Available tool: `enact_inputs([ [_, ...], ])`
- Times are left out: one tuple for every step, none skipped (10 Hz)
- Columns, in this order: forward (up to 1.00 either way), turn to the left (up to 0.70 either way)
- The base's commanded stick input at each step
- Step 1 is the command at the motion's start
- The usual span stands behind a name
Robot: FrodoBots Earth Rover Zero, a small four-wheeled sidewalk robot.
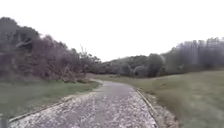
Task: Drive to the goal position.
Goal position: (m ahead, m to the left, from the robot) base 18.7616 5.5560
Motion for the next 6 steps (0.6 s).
enact_inputs([
  [1.0,0.0],
  [1.0,0.0],
  [1.0,0.0],
  [1.0,0.0],
  [1.0,0.0],
  [1.0,0.0],
])
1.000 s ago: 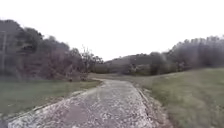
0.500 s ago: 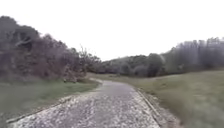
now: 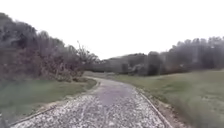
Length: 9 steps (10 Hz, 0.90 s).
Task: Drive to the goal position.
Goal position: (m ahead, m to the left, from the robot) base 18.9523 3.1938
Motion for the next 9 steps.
enact_inputs([
  [1.0,0.0],
  [1.0,0.0],
  [1.0,0.0],
  [1.0,0.0],
  [1.0,0.0],
  [1.0,0.0],
  [1.0,0.0],
  [1.0,0.0],
  [1.0,0.0],
])
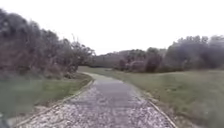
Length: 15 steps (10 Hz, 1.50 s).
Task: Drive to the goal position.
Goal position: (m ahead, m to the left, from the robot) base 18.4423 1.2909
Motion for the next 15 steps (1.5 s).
enact_inputs([
  [1.0,0.0],
  [1.0,0.0],
  [1.0,0.0],
  [1.0,0.0],
  [1.0,0.0],
  [1.0,0.0],
  [1.0,0.0],
  [1.0,0.0],
  [1.0,0.06],
  [1.0,0.23],
  [1.0,0.27],
  [1.0,0.27],
  [1.0,0.27],
  [1.0,0.18],
  [1.0,0.04],
])
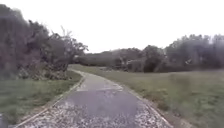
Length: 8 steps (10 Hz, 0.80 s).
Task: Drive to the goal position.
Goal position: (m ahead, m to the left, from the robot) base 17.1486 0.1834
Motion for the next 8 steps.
enact_inputs([
  [1.0,0.0],
  [1.0,0.04],
  [1.0,0.21],
  [1.0,0.14],
  [1.0,0.0],
  [1.0,0.0],
  [1.0,0.0],
  [1.0,0.0],
])
